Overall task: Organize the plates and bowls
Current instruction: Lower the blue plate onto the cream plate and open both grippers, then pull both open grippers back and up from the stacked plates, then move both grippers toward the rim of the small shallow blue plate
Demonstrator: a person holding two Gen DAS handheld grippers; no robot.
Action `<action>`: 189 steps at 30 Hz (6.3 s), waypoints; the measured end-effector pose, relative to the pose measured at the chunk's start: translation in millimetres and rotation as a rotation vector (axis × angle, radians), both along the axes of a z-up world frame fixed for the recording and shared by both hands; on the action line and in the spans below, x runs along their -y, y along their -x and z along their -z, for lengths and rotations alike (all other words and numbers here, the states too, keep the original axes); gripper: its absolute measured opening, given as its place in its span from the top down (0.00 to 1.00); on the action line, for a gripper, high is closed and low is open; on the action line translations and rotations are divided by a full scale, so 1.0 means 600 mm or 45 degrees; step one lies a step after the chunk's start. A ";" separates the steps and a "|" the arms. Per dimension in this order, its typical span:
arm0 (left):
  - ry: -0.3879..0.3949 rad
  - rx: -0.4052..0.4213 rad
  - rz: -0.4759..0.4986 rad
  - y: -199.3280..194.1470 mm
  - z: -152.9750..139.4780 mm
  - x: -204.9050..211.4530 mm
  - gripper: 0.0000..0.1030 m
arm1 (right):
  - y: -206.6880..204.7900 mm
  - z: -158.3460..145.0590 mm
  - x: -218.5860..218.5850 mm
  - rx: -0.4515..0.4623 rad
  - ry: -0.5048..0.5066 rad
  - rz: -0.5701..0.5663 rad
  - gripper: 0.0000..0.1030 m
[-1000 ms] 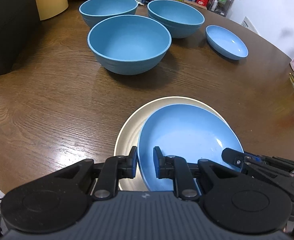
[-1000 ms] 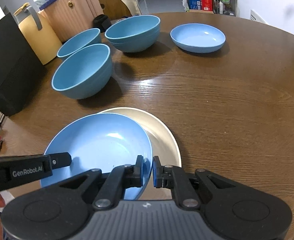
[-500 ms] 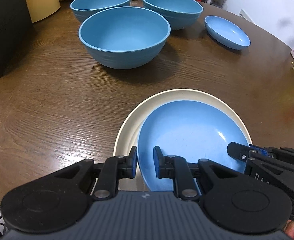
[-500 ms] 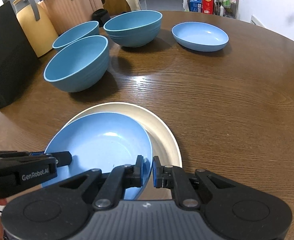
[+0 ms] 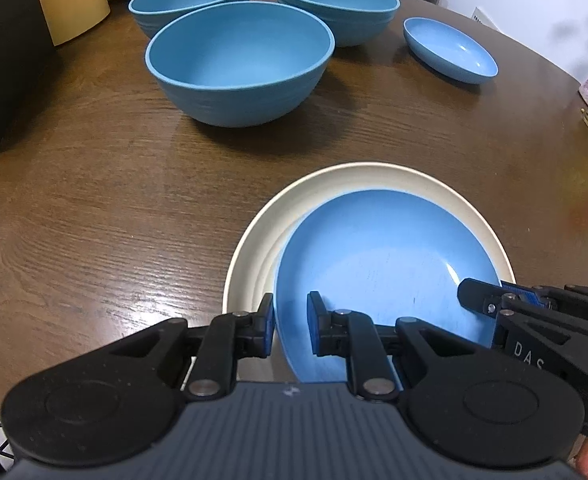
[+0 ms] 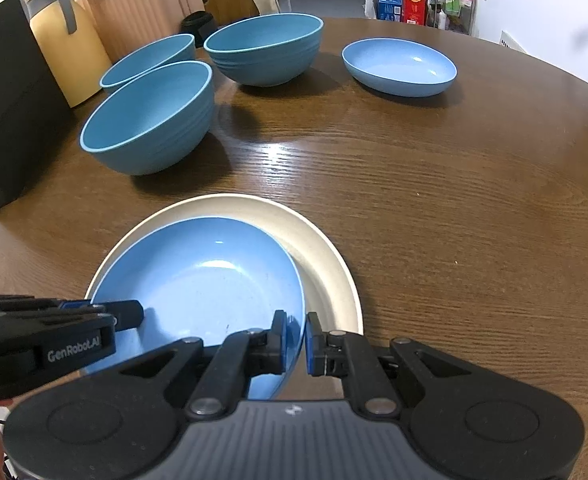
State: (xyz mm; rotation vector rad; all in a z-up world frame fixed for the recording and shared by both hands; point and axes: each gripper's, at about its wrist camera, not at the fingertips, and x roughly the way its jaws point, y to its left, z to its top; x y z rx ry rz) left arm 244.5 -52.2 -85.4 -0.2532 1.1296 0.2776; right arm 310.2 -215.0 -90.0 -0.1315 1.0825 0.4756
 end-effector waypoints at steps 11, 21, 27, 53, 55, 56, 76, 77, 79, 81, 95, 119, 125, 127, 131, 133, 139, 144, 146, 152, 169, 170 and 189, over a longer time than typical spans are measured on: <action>0.009 -0.007 0.008 0.001 0.007 0.003 0.84 | 0.004 0.006 0.006 -0.019 0.004 -0.004 0.89; -0.007 0.095 -0.034 0.034 -0.035 -0.010 0.52 | 0.014 -0.030 0.024 0.039 -0.065 0.028 0.57; -0.073 0.148 -0.089 0.060 -0.065 -0.019 0.20 | 0.019 -0.054 0.044 0.050 -0.093 0.058 0.14; -0.035 0.272 -0.160 0.142 -0.161 -0.035 0.00 | 0.075 -0.142 0.064 0.120 -0.042 0.096 0.00; -0.044 0.286 -0.151 0.145 -0.168 -0.034 0.00 | 0.077 -0.150 0.064 0.140 -0.033 0.103 0.00; -0.051 0.294 -0.145 0.146 -0.173 -0.033 0.00 | 0.079 -0.154 0.064 0.149 -0.032 0.105 0.00; 0.000 0.344 0.039 0.132 -0.232 -0.065 0.00 | 0.117 -0.225 0.053 0.219 -0.044 0.311 0.00; 0.005 0.338 0.056 0.127 -0.234 -0.066 0.00 | 0.119 -0.227 0.053 0.221 -0.044 0.334 0.00; 0.005 0.327 0.083 0.120 -0.237 -0.066 0.00 | 0.124 -0.230 0.053 0.234 -0.051 0.374 0.00; -0.005 0.312 0.111 0.109 -0.238 -0.066 0.00 | 0.128 -0.232 0.052 0.247 -0.059 0.405 0.00; -0.018 0.239 0.110 0.061 -0.234 -0.083 0.00 | 0.105 -0.223 0.035 0.245 -0.065 0.546 0.00; 0.013 0.207 0.074 -0.025 -0.251 -0.007 0.00 | 0.004 -0.233 0.086 0.257 -0.071 0.580 0.00; 0.014 0.186 0.055 -0.057 -0.251 0.022 0.00 | -0.029 -0.232 0.105 0.247 -0.063 0.562 0.00; 0.014 0.177 0.051 -0.066 -0.249 0.031 0.00 | -0.042 -0.231 0.114 0.242 -0.063 0.561 0.00; 0.016 0.153 0.039 -0.088 -0.243 0.052 0.00 | -0.066 -0.227 0.132 0.228 -0.063 0.563 0.00; 0.017 0.144 0.032 -0.099 -0.241 0.060 0.00 | -0.078 -0.225 0.141 0.220 -0.062 0.561 0.00; 0.020 0.124 0.015 -0.129 -0.235 0.085 0.00 | -0.116 -0.217 0.164 0.198 -0.060 0.558 0.00; 0.018 0.107 0.000 -0.153 -0.228 0.101 0.00 | -0.146 -0.208 0.179 0.177 -0.063 0.551 0.00; 0.016 0.098 -0.008 -0.162 -0.223 0.106 0.00 | -0.158 -0.204 0.185 0.170 -0.062 0.548 0.00; 0.011 0.065 -0.030 -0.192 -0.210 0.116 0.00 | -0.195 -0.189 0.201 0.140 -0.061 0.544 0.00; 0.044 0.002 -0.076 -0.280 -0.168 0.135 0.00 | -0.302 -0.141 0.222 0.060 -0.024 0.511 0.00; 0.045 -0.001 -0.080 -0.284 -0.165 0.135 0.00 | -0.309 -0.138 0.222 0.058 -0.020 0.507 0.00; 0.079 -0.049 -0.279 -0.392 -0.107 0.118 0.00 | -0.466 -0.092 0.192 0.011 0.048 0.337 0.00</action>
